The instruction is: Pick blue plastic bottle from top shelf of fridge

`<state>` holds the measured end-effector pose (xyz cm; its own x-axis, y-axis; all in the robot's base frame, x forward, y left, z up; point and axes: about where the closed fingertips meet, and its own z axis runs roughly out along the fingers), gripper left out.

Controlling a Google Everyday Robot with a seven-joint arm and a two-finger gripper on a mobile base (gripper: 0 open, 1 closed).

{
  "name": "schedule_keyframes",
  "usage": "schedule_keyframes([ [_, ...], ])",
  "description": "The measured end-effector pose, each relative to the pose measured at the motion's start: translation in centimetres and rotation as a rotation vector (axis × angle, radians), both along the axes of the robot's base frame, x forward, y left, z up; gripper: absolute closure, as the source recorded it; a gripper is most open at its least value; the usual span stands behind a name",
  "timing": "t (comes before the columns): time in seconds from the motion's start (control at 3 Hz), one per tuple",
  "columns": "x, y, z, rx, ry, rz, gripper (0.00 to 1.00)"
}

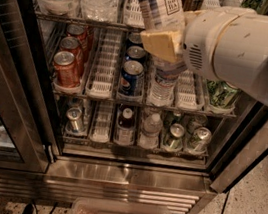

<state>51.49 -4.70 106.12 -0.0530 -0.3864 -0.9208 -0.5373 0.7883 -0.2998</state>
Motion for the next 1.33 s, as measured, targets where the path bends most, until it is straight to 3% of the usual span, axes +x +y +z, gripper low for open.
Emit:
schedule_keyframes([
  [0.33, -1.2, 0.4, -3.1, 0.034, 0.082, 0.009, 1.0],
  [0.67, -3.6, 0.6, -7.8, 0.076, 0.211, 0.048, 1.0],
  [1.0, -7.3, 0.3, -10.7, 0.1, 0.32, 0.123, 1.0],
  [1.33, -7.3, 0.3, -10.7, 0.1, 0.32, 0.123, 1.0],
])
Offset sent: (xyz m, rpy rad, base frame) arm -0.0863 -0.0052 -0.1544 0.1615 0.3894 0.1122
